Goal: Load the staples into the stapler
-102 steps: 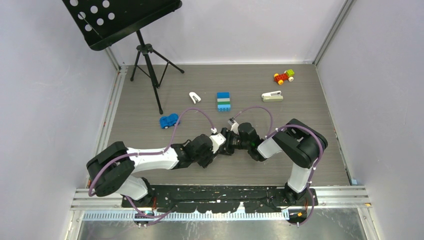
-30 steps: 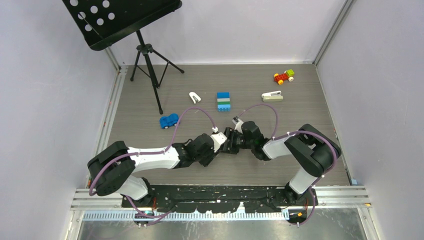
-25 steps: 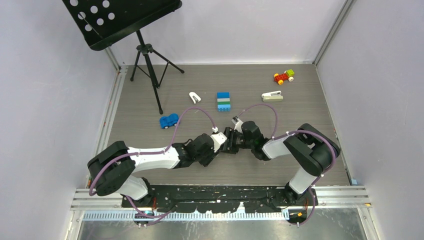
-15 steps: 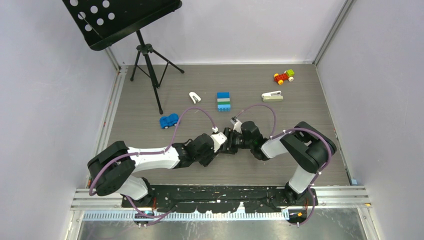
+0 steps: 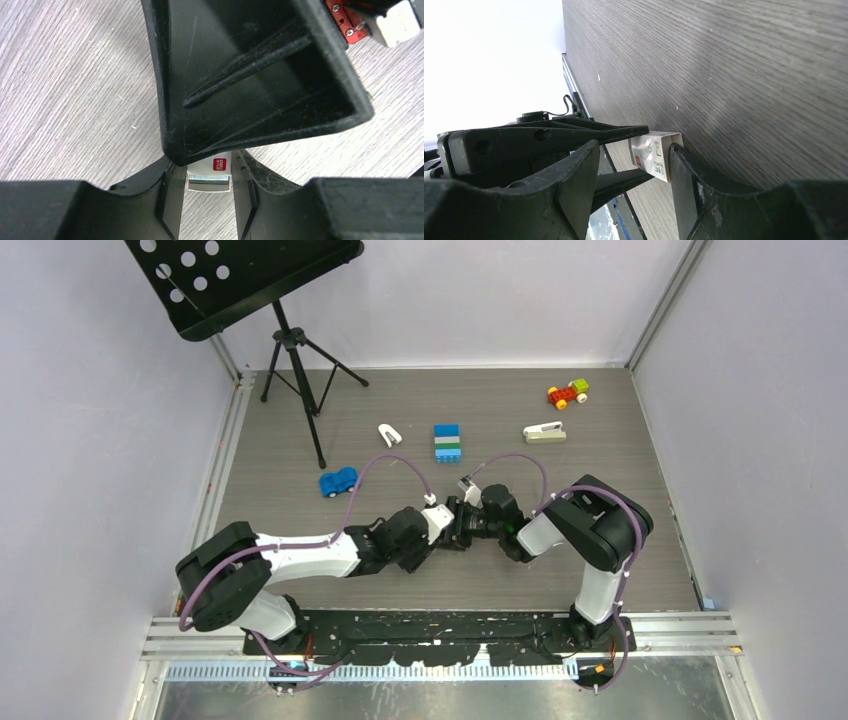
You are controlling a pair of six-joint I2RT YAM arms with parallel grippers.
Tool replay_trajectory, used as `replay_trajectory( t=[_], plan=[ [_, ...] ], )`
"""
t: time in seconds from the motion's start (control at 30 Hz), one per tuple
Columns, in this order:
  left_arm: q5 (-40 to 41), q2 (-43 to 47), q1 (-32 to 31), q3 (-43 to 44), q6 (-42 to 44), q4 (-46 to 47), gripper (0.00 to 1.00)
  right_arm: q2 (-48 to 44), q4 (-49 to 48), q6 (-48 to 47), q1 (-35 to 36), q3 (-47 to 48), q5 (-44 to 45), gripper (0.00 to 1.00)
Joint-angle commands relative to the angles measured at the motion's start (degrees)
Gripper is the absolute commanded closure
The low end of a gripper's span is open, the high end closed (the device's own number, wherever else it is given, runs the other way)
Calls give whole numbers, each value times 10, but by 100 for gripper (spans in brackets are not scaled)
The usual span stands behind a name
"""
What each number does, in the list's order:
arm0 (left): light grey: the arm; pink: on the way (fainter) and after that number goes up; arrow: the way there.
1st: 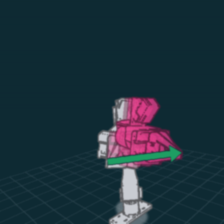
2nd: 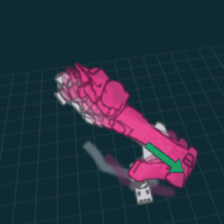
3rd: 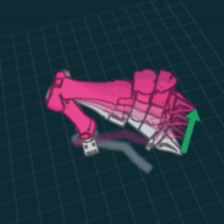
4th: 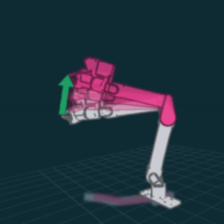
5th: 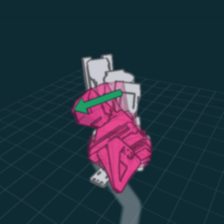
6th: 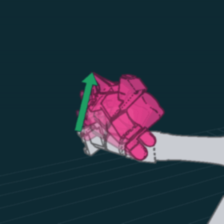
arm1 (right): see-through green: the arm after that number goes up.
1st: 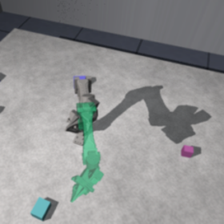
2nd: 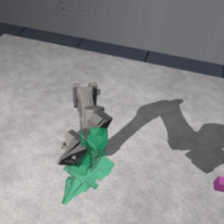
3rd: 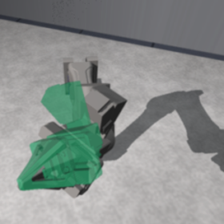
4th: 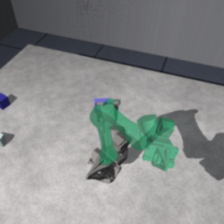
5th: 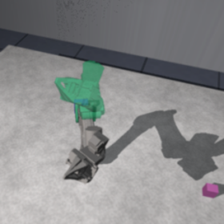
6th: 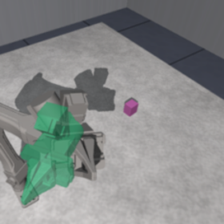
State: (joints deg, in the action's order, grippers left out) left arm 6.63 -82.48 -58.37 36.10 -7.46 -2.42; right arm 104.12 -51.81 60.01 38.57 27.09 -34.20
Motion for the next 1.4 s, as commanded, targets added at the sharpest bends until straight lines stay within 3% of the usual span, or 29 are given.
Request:
replay_trajectory(
  t=[0.0, 0.5, 0.67, 0.9, 1.17, 1.37],
  plan=[
    [-6, -12, -1, 18, 1, 20, 63, 5, -66, 15, 4, 2, -32, 42],
    [-16, 4, 0, 6, 20, 50, 62, 29, -48, -2, 11, 4, -38, 43],
    [-4, 16, -1, -4, 18, 40, 61, -4, 12, -34, 9, 2, -10, 44],
    [3, 31, 0, -13, 11, 29, 53, -70, 154, -84, 5, 12, 56, 44],
    [6, 62, 0, -27, 6, 12, 38, -98, 196, -93, 5, 18, 68, 43],
    [6, 75, 0, -44, 4, 18, 37, -115, 224, -103, 5, 24, 75, 43]
  ],
)
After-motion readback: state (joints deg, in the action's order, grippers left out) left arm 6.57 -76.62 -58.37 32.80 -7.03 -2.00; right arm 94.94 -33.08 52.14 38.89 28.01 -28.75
